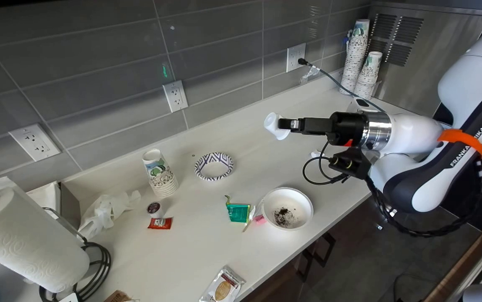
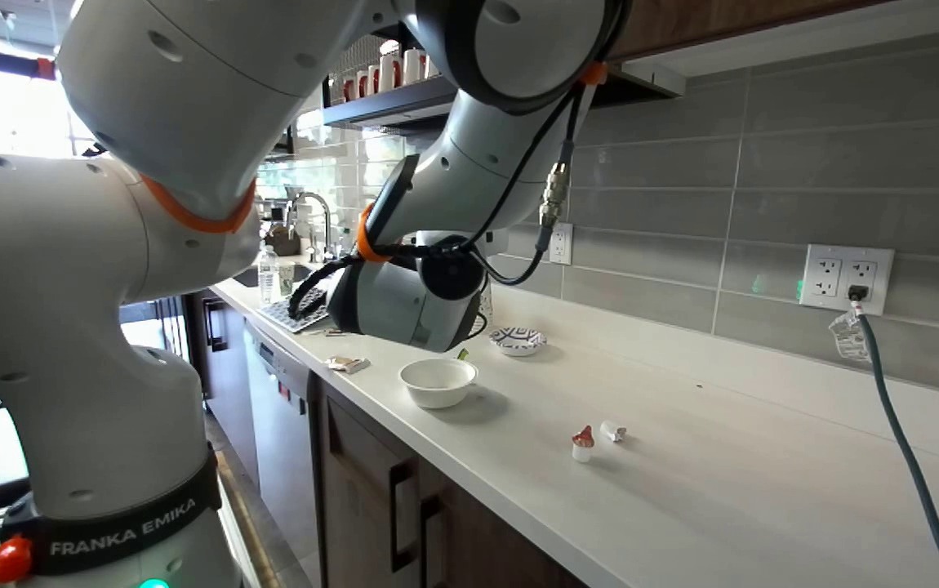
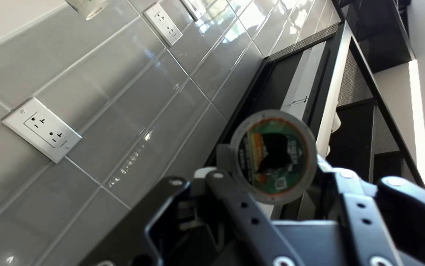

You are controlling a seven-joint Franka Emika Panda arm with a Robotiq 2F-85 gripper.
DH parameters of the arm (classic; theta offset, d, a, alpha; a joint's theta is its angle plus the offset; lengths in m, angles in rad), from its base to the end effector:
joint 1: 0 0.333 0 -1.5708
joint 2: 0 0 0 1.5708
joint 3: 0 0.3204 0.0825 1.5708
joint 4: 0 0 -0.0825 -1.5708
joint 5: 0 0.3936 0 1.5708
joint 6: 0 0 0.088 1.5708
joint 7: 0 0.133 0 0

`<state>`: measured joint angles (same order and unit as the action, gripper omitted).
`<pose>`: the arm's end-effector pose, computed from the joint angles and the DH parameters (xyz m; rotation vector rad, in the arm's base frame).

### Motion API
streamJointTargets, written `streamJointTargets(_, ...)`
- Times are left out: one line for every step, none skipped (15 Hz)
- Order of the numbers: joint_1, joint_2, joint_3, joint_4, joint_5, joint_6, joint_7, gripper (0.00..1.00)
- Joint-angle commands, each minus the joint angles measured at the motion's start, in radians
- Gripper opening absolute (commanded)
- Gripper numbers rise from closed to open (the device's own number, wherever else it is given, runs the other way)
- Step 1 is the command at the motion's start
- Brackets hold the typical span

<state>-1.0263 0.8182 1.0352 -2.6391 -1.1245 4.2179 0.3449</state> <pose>0.4062 0.1304 0.3164 -1.5350 -0.3001 -1.2263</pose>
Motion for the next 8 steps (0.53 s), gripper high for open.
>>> streamJointTargets(-0.008,-0.018,0.006,-0.009,-0.004,0.000,0.003,0.24)
streamJointTargets(-0.006,-0.022,0.006,-0.010,0.004,0.000,0.001,0.24)
streamJointTargets(-0.006,-0.025,0.007,-0.011,0.010,0.000,-0.001,0.24)
streamJointTargets(-0.001,-0.048,0.003,-0.017,0.031,0.000,-0.005,0.24)
streamJointTargets(0.001,-0.054,0.004,-0.018,0.037,0.000,-0.003,0.24)
streamJointTargets(0.004,-0.072,0.005,-0.020,0.048,0.000,-0.004,0.24)
streamJointTargets(0.005,-0.087,0.006,-0.021,0.056,0.000,-0.004,0.24)
streamJointTargets(0.007,-0.098,0.006,-0.022,0.062,0.000,-0.002,0.24)
